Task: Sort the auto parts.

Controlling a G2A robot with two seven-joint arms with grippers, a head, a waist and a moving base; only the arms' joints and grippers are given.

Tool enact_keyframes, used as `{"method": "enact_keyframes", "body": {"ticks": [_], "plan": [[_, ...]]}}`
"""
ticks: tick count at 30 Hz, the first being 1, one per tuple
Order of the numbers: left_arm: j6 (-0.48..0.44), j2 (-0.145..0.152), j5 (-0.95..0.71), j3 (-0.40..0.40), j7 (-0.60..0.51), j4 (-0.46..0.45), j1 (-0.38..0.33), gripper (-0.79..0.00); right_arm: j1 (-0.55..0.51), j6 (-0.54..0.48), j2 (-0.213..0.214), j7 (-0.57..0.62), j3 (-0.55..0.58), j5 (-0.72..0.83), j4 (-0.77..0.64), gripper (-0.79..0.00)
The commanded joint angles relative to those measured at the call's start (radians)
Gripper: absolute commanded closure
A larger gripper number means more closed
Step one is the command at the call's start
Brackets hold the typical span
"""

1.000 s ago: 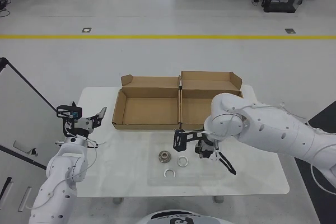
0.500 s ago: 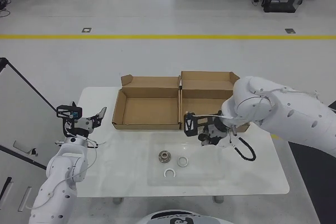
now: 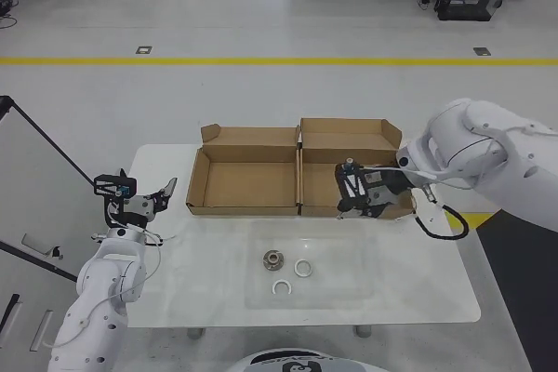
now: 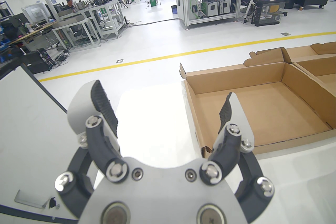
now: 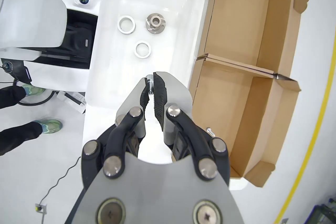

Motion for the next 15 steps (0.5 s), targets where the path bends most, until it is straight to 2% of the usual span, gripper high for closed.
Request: {"method": "enact_keyframes", "body": {"ticks": [1,10,15], "plan": [[0.0,0.0,0.0,0.0,0.0,0.0,0.0,-0.785,0.01,-0.017,-0.004,-0.017,0.0,0.004,-0.007,0.0],[0.0,0.0,0.0,0.0,0.0,0.0,0.0,-0.785,0.073,-0.017,-0.043,-0.023,0.003,0.121,-0.029,0.0],[0.0,0.0,0.0,0.0,0.0,0.0,0.0,-0.785,0.088,-0.017,-0.062,-0.073,0.023,0.148,-0.026,0.0]]}}
